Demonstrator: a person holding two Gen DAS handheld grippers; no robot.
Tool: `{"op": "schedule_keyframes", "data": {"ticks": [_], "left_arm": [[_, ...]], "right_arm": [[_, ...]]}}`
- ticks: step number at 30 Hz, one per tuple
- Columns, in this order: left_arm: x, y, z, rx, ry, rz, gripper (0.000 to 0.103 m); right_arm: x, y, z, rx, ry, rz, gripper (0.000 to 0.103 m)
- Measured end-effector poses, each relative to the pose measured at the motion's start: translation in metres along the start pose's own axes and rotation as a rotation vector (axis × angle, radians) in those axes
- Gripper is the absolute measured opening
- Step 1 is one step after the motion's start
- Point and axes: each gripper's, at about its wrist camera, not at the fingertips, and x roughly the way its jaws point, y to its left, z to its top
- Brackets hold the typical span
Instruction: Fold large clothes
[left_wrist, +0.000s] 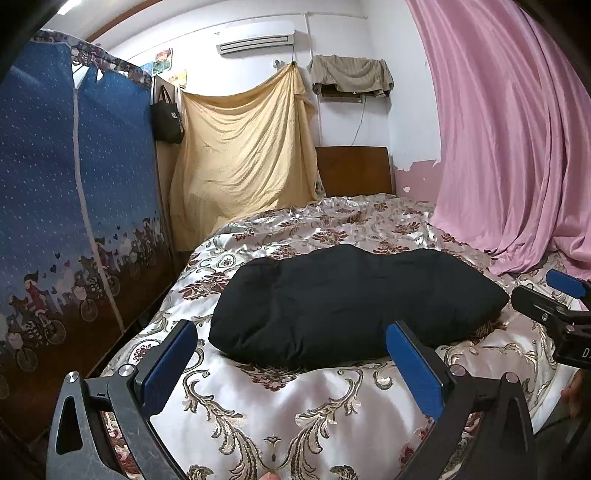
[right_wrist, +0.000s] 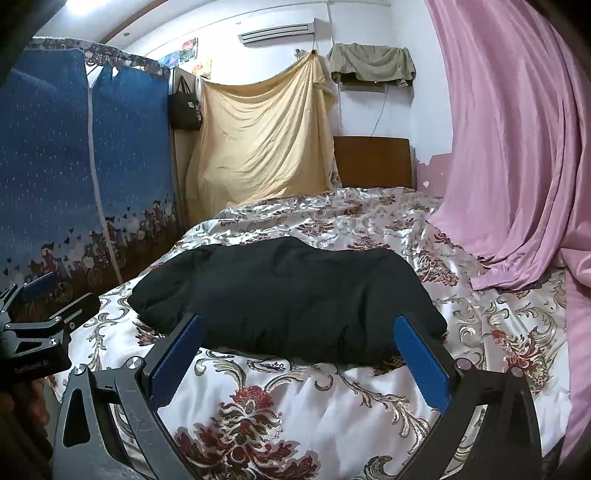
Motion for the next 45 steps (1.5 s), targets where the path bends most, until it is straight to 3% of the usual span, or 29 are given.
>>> {"op": "schedule_keyframes", "data": {"ticks": [45], "left_arm": [[0.0011, 0.0012, -0.0014, 0.000, -0.001, -0.003, 0.103]], "right_arm": [[0.0025, 0.0018, -0.0050, 0.004, -0.004, -0.001, 0.101]]}}
